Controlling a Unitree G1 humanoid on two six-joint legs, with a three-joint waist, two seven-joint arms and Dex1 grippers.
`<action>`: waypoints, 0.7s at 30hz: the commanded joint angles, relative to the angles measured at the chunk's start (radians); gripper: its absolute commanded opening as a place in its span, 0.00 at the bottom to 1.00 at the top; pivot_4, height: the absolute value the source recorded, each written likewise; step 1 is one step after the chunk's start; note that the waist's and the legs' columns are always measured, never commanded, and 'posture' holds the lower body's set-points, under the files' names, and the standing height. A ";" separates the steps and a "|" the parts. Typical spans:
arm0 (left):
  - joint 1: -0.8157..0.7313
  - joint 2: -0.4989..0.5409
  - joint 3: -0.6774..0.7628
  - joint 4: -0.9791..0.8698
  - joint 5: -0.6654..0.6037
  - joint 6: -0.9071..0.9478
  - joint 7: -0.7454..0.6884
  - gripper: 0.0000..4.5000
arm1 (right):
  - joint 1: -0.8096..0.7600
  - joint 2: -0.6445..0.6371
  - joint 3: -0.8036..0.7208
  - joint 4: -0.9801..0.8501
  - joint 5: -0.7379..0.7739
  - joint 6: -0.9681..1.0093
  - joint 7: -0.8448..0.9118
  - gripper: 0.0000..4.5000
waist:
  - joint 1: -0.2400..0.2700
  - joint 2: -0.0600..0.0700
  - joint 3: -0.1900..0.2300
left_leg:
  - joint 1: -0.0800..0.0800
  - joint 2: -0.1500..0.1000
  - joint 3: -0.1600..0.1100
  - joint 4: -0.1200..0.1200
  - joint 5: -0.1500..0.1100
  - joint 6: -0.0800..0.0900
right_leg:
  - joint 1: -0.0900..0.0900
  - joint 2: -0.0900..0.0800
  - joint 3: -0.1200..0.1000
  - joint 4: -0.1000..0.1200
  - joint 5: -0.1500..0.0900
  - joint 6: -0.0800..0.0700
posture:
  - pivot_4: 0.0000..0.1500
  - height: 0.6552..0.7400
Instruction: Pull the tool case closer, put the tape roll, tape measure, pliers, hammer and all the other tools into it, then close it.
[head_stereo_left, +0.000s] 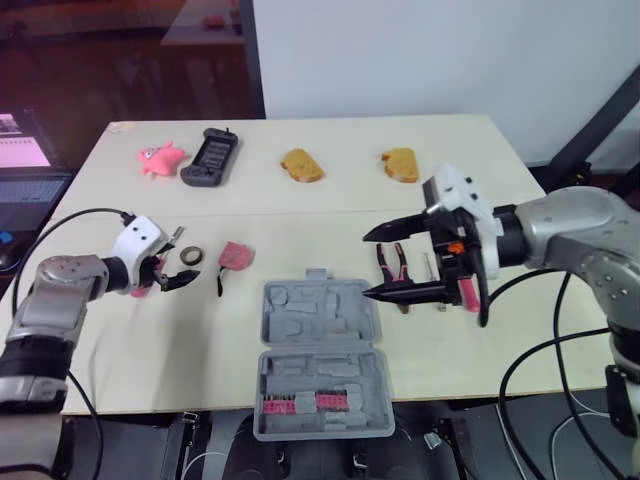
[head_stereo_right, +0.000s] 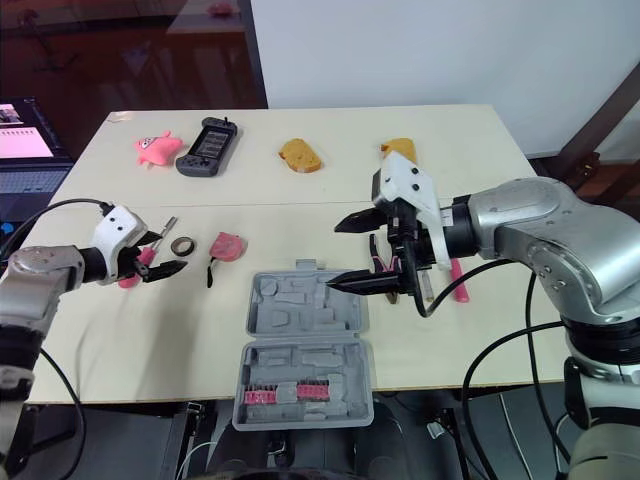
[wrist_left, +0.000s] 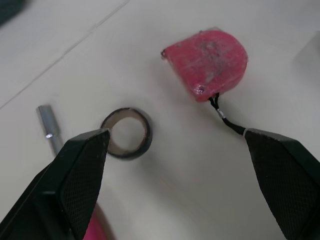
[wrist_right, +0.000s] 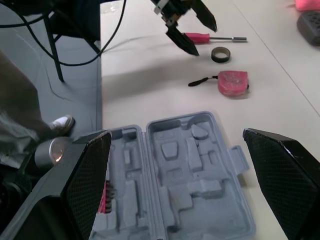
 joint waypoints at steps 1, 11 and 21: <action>-0.145 -0.017 -0.052 0.246 0.090 -0.147 -0.033 1.00 | -0.016 0.012 -0.030 -0.038 0.021 0.014 -0.055 0.99 | 0.001 0.000 0.000 | 0.000 0.000 0.000 0.000 0.000 0.000 | 0.000 0.000 0.000 0.000 0.000 0.000 | 1.00 0.75; -0.362 -0.120 -0.103 0.623 0.221 -0.284 0.009 1.00 | 0.016 0.011 -0.065 -0.082 0.062 0.049 -0.157 0.99 | 0.001 -0.001 0.000 | -0.001 0.000 -0.001 0.001 0.000 0.000 | 0.000 0.000 0.000 0.001 0.000 0.000 | 1.00 0.75; -0.376 -0.136 -0.090 0.684 0.274 -0.265 0.059 0.22 | 0.020 -0.016 -0.074 -0.089 0.076 0.055 -0.192 1.00 | 0.000 -0.001 0.001 | -0.001 0.000 -0.001 0.001 0.000 0.000 | 0.000 0.000 0.000 0.001 0.000 0.000 | 1.00 0.75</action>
